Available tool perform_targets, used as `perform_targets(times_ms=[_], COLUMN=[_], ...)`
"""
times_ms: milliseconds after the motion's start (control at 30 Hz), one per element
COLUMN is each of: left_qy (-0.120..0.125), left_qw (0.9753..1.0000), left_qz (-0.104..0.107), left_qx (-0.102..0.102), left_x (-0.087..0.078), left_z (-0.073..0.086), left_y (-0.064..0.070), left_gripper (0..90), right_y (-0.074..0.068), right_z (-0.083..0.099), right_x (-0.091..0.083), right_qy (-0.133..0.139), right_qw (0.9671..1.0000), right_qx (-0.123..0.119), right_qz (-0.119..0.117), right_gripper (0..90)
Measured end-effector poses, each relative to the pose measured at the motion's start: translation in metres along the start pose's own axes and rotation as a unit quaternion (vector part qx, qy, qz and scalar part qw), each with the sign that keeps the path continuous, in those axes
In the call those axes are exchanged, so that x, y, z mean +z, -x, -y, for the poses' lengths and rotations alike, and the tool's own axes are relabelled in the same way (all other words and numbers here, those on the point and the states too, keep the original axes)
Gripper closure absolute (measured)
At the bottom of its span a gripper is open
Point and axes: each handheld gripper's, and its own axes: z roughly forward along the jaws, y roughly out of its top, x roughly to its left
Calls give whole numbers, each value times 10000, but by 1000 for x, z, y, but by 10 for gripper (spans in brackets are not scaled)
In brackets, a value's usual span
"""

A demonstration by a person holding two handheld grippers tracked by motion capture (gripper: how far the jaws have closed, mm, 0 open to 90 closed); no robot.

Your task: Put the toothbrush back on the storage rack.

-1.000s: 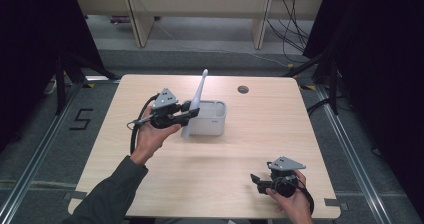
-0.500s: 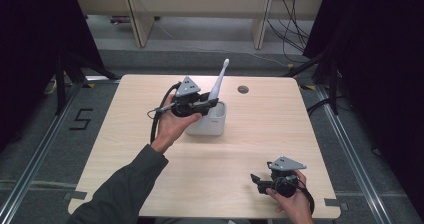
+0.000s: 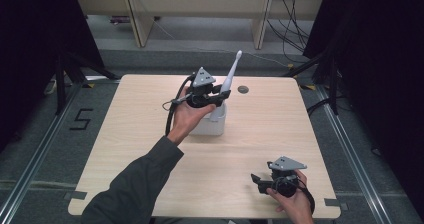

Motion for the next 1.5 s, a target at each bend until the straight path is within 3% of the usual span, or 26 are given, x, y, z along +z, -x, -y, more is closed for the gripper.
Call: perform_targets(times_ms=[100,133,600,667,800,900,1000,1167,1200,1500], left_qy=[-10,-14,-88,-10,-35,-39,-50,-39,-34,-22], left_qw=[10000,10000,9996,9994,9996,9995,9993,9991,9990,9983], left_qz=[-21,-21,-187,-192,-167,-183,-247,-309,-309,-356], left_qx=[1,-47,-188,-285,-240,-239,-265,-286,-326,-454], left_x=[4,7,34,36,42,43,45,47,48,52], left_z=[-2,-3,-6,-5,-5,-4,-3,-1,0,9], left_y=[-1,-2,-14,-15,-11,-11,-14,-16,-16,-20], left_gripper=[665,665,664,665,664,664,664,664,664,663], right_y=[0,0,-1,0,0,-1,2,2,0,1], right_z=[0,0,0,0,0,1,1,0,1,1], right_x=[1,0,0,-1,-1,-1,-1,-1,-1,-2], right_qy=[-26,4,1,-9,-28,-30,23,25,-11,0], right_qw=[9999,10000,9999,10000,9999,9998,10000,10000,9999,9999], right_qx=[53,-1,113,93,128,185,-10,0,135,93], right_qz=[-99,-7,-52,-34,-50,-40,-59,-63,-50,-46], right_gripper=[251,251,251,251,251,251,251,251,251,251])
